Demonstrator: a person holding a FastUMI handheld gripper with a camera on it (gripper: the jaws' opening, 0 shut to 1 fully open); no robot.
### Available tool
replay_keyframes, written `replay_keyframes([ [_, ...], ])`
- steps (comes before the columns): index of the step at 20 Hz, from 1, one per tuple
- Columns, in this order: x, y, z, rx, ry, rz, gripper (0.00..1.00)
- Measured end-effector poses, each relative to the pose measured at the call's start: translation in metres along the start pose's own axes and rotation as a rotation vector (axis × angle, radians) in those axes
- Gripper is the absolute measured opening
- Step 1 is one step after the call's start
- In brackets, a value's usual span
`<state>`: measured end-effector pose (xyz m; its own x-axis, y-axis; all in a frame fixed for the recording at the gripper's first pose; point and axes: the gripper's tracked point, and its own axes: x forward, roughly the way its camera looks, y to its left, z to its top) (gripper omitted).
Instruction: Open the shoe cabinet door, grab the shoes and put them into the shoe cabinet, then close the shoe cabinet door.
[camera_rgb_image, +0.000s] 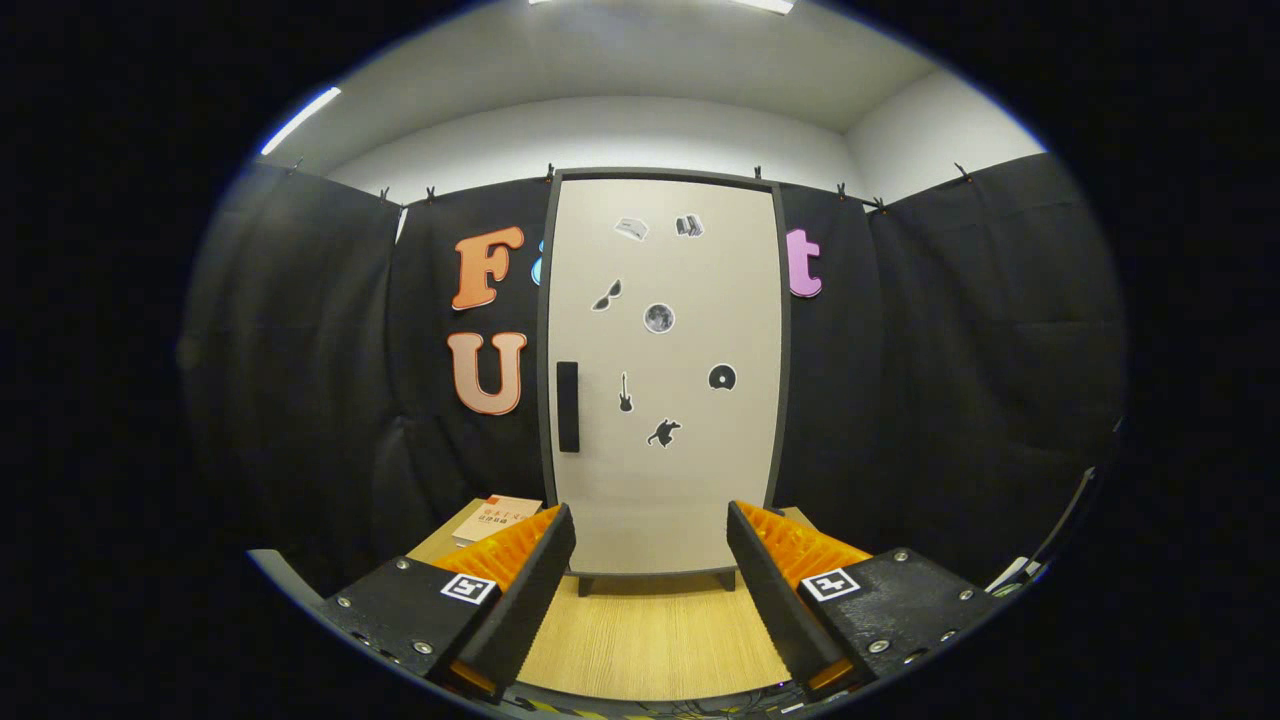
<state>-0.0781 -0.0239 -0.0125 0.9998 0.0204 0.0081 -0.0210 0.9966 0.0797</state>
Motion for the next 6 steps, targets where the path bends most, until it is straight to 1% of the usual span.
replay_keyframes([
  [6, -0.0098, -0.0012, 0.0032, -0.009, -0.004, -0.015, 0.95],
])
